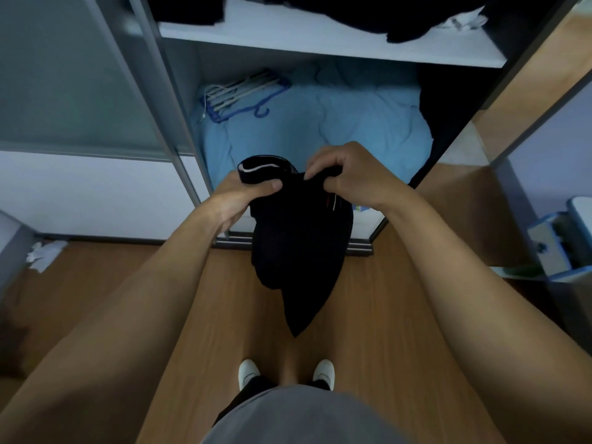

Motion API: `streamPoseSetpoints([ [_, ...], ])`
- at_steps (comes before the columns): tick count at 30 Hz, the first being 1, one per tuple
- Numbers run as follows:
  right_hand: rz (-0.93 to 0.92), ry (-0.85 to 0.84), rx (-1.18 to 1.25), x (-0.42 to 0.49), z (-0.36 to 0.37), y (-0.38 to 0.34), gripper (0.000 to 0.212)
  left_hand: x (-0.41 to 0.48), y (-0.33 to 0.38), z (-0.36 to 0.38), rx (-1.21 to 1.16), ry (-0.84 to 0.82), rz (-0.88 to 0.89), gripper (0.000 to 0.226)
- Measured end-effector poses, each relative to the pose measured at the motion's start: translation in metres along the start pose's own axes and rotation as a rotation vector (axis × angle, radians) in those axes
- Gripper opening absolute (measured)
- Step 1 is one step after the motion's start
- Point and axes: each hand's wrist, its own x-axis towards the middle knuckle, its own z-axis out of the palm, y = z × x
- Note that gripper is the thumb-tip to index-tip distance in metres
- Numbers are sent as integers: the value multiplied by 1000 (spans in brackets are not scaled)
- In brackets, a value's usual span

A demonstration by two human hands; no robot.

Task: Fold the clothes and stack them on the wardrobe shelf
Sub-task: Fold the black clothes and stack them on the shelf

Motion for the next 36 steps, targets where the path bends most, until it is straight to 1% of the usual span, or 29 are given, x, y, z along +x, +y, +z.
streamPoseSetpoints([
  [1,-2,52,61,-2,-2,1,47,1,3,4,4,23,11,26],
  [3,26,234,302,-8,-8,10,49,3,10,12,-40,113,58,14],
  [4,70,306,414,-12,-10,17,47,4,13,16,-61,132,84,10],
  [5,155,323,493,-17,-9,24,43,4,16,20,-65,133,109,7],
  [7,359,258,598,-27,0,35,34,4,23,26,-49,120,138,5],
  [8,413,254,638,-31,5,40,30,4,26,28,-42,112,144,6],
  [10,406,317,718,-34,11,41,26,5,27,25,-59,79,137,12],
  [11,385,333,743,-34,12,40,25,4,25,20,-81,59,110,19],
  [13,367,328,755,-34,11,33,27,0,14,11,-80,-6,8,44],
  [14,377,319,761,-35,11,30,29,-3,8,7,-37,-41,-60,58],
  [15,394,312,769,-34,10,27,31,-6,2,5,19,-62,-110,66],
  [16,408,311,781,-33,8,23,32,-8,-1,5,61,-59,-128,65],
  [17,416,318,793,-31,4,18,34,-8,-1,7,73,-34,-117,56],
  [19,390,321,855,-26,-10,12,35,-6,10,12,29,28,-62,28],
  [20,354,300,904,-25,-18,10,34,-4,18,15,-10,47,-37,19],
  [21,323,264,937,-24,-25,9,32,-2,26,18,-48,61,-20,15],
  [23,321,200,903,-28,-24,12,28,4,39,22,-96,87,-22,18],
  [25,373,196,846,-34,-11,20,30,7,44,22,-121,112,-53,31],
  [26,400,217,880,-38,-3,24,34,7,43,19,-159,90,-77,38],
  [28,429,244,986,-43,8,31,38,1,36,12,-276,-22,-150,48],
  [30,449,235,1019,-47,11,30,40,-10,22,6,-316,-102,-244,55],
  [32,469,211,1033,-48,8,27,41,-19,11,8,-240,-122,-308,49],
  [33,481,200,1052,-48,4,26,42,-21,9,10,-201,-117,-301,44],
  [35,471,191,1141,-46,-10,23,51,-18,13,17,-179,-53,-228,30],
  [36,432,181,1212,-45,-17,23,57,-14,18,20,-190,-14,-190,24],
])
